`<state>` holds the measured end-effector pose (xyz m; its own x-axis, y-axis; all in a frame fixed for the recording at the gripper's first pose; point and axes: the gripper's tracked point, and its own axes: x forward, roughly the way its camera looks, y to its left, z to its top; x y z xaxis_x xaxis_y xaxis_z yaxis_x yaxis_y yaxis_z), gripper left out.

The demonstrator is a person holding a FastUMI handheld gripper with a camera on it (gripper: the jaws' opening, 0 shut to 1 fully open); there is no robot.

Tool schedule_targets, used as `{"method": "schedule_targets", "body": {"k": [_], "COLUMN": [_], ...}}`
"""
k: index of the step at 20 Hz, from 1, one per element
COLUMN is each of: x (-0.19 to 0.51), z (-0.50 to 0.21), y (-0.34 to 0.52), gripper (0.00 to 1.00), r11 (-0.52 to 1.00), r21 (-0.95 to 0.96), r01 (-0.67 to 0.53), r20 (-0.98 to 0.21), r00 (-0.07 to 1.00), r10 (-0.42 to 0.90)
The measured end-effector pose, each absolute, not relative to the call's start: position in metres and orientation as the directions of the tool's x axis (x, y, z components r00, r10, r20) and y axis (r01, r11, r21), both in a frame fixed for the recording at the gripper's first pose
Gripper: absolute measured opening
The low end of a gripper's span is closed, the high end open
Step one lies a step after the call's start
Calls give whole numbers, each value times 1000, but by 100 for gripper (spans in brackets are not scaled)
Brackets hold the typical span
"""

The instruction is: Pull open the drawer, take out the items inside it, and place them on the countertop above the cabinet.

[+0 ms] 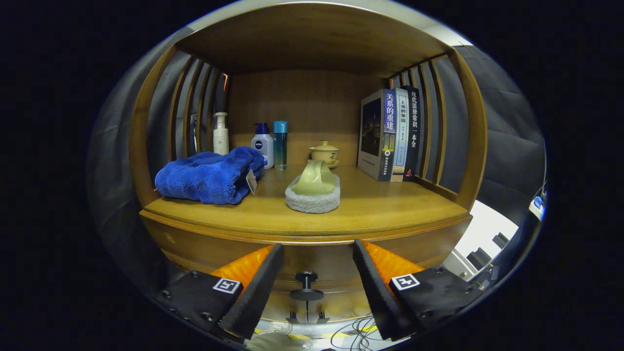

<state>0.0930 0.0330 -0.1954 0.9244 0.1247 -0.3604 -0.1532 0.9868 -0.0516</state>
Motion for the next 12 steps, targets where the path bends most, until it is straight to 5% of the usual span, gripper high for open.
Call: {"method": "schedule_targets", "body": {"k": [12], "x": [101], "z": [-138], "y": [21], "gripper": [99], "r11": [990], "r21": [-21], "r01": [-140], "r20": [-324], "r00": [938], "r10": [125]}}
